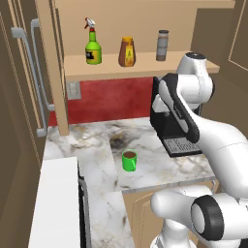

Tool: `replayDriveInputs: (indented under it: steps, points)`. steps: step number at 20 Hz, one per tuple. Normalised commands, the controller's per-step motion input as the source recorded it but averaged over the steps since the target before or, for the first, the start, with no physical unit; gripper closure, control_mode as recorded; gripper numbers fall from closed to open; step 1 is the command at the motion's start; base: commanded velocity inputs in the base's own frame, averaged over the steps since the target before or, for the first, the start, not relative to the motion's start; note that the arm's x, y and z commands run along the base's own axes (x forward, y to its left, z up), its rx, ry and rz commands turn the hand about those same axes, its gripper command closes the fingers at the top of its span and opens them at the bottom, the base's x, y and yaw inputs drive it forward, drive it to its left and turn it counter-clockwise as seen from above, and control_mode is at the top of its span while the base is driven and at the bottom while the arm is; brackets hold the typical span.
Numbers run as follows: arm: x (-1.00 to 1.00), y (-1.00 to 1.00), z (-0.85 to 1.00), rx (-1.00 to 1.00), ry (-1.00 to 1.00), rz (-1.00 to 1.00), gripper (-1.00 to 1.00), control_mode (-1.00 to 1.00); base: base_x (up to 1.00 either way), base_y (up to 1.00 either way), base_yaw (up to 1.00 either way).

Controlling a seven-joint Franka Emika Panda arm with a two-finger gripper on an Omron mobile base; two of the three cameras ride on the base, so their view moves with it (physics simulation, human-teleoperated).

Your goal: Pick the cinnamon and honey bottle from the cabinet and place them next to the mug.

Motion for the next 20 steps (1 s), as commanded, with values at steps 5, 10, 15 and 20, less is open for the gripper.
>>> replayDriveInputs:
  steps: [5, 10, 15, 20]
  points:
    - [0.03, 0.03, 0.0, -0.01, -0.04, 0.0, -1.0, -1.0, 0.0, 0.0, 0.0]
    - [-0.34, 0.41, -0.04, 0.0, -0.17, 0.07, -1.0, -1.0, 0.0, 0.0, 0.0]
    - [-0.93, 0.04, 0.35, 0.0, -0.56, 0.04, -1.0, -1.0, 0.0, 0.0, 0.0]
    - [-0.55, 0.0, 0.93, -0.01, -0.47, 0.02, -1.0, -1.0, 0.0, 0.0, 0.0]
